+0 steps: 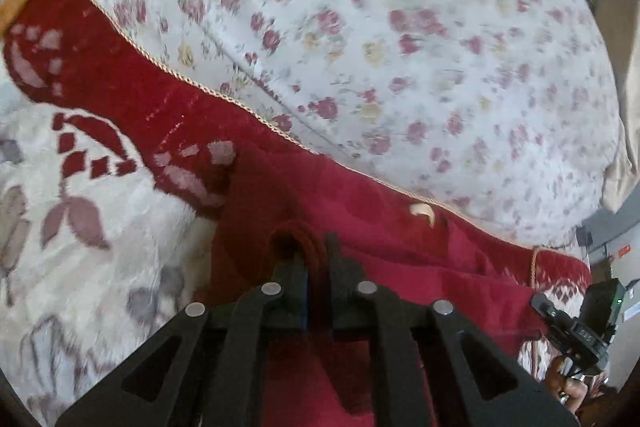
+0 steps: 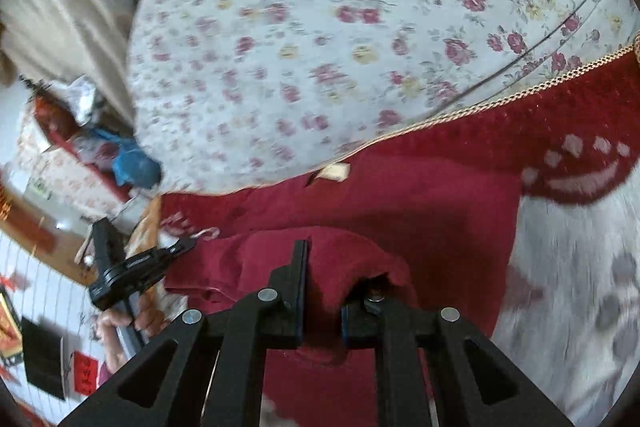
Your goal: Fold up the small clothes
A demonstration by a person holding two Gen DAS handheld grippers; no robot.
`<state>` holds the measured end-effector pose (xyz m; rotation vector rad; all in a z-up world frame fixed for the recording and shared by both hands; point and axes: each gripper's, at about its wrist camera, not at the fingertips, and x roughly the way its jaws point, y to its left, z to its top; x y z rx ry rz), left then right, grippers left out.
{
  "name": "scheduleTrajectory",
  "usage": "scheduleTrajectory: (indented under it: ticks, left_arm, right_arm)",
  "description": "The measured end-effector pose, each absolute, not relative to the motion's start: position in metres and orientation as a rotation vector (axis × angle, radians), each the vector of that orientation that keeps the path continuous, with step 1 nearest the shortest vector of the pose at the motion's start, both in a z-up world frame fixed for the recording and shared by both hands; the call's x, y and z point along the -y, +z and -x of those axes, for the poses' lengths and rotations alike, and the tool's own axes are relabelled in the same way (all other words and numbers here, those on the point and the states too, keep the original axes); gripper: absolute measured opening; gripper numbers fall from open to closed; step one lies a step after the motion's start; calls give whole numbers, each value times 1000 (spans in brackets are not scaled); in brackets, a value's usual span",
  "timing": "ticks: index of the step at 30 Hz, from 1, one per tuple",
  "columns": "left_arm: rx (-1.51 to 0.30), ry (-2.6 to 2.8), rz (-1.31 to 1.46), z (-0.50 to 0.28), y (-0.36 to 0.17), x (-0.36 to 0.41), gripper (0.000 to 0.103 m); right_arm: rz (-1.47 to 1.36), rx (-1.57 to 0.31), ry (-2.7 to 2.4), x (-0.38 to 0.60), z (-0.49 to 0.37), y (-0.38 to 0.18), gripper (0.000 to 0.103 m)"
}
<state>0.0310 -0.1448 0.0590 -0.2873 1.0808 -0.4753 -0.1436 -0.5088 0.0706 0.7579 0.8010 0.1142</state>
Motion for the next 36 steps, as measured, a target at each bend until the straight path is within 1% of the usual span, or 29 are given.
scheduleTrajectory:
  ticks: [1, 2, 3, 4, 5, 6, 7, 8, 10, 12, 15, 18, 22, 24, 26, 28, 29, 30, 33, 36]
  left_arm:
    - [-1093, -477, 292, -35, 55, 145, 12]
    - [-1102, -482, 296, -37, 53, 145, 16]
    - [-1106, -491, 298, -37, 53, 145, 20]
    - [-1101, -504, 291, -36, 57, 146, 36]
    - [-1083, -495, 276, -34, 62, 145, 68]
    - [-1031, -459, 261, -30, 71, 141, 79]
    - [-970, -437, 283, -26, 81, 134, 85]
    - [-937, -435, 309, -25, 87, 129, 86]
    - [-947, -449, 350, -25, 92, 122, 86]
    - [-965, -431, 348, -22, 91, 121, 86]
    - [-987, -409, 277, -17, 86, 130, 86]
    - [-1019, -391, 197, -14, 76, 141, 86]
    - [-1100, -300, 38, -16, 49, 148, 86]
    - [-1143, -286, 11, -19, 38, 146, 86]
    - [-1162, -297, 41, -19, 36, 140, 86]
    - [-1159, -298, 51, -17, 40, 134, 86]
    - [-1152, -295, 47, -15, 43, 131, 86]
    - [-1140, -289, 39, -12, 48, 128, 86]
    - [-1116, -294, 14, -4, 60, 123, 86]
    - [-1122, -295, -17, 5, 64, 119, 86]
  right_arm:
    - [-762, -815, 112, 513, 136, 64, 23]
    - [-776, -835, 105, 517, 130, 58, 34]
    - [-796, -848, 102, 520, 128, 55, 41]
    - [-819, -840, 109, 524, 130, 56, 44]
    - [-832, -804, 107, 530, 137, 62, 53]
    - [-831, -781, 93, 534, 141, 67, 62]
    - [-827, -750, 59, 542, 153, 76, 66]
    - [-825, -739, 40, 548, 162, 83, 67]
    - [-802, -734, 65, 548, 173, 95, 67]
    - [-710, -758, 102, 533, 181, 108, 62]
    - [-602, -809, 153, 505, 171, 110, 57]
    - [-508, -881, 79, 487, 139, 93, 57]
    - [-544, -908, -176, 518, 106, 49, 56]
    - [-613, -949, -212, 533, 100, 29, 46]
    - [-593, -940, -223, 531, 102, 38, 46]
    - [-523, -940, -230, 515, 105, 60, 52]
    - [-509, -928, -209, 505, 106, 69, 58]
    - [-479, -912, -151, 487, 103, 84, 61]
    - [-379, -918, 1, 430, 81, 104, 62]
    - [-315, -938, 122, 370, 48, 103, 62]
